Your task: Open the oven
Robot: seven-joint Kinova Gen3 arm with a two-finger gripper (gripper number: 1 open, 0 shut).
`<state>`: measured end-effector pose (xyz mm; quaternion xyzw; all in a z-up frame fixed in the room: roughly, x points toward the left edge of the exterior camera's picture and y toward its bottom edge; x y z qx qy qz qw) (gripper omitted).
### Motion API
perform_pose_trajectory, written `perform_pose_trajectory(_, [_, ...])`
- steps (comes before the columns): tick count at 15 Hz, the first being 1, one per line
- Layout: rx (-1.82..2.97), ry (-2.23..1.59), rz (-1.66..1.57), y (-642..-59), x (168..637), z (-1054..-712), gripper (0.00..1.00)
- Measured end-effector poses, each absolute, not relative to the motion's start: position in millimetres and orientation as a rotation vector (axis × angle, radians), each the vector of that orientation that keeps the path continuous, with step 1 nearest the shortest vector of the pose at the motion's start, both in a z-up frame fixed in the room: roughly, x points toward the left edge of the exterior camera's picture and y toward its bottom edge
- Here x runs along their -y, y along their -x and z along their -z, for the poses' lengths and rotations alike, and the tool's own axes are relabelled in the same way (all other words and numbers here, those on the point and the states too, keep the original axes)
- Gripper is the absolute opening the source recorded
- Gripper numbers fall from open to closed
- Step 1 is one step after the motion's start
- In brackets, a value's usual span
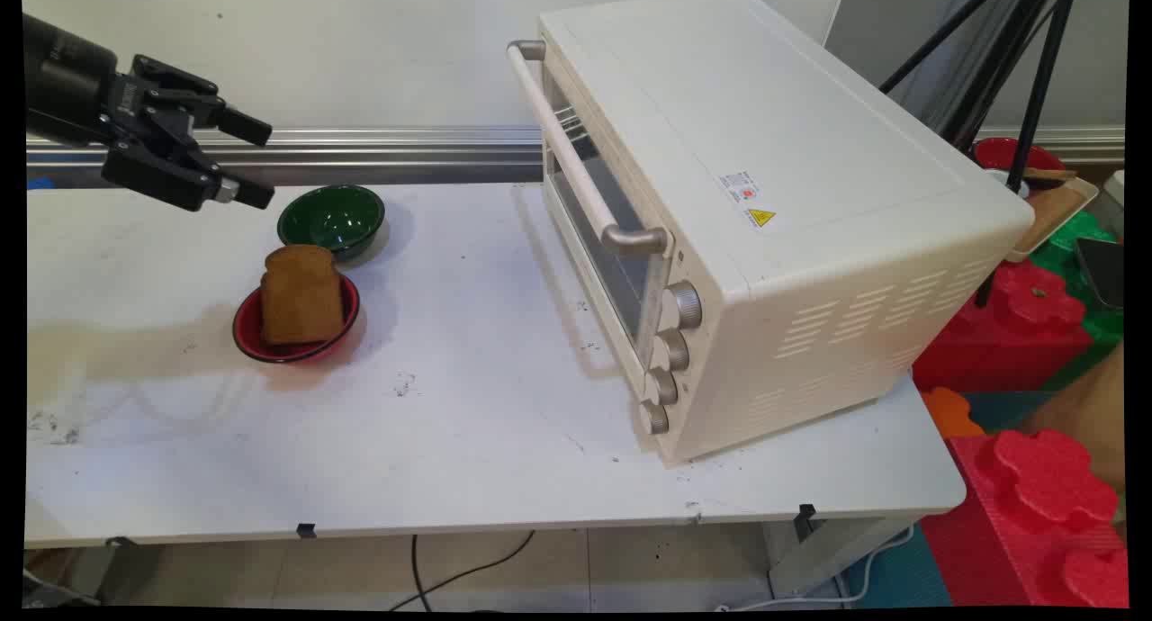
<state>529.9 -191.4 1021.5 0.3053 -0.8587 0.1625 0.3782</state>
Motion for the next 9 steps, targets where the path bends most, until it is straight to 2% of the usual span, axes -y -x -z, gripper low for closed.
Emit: perform_pose_trajectory(9, [2.168,-0.753,-0.455,-503.9,225.9,-1054.1,1.0])
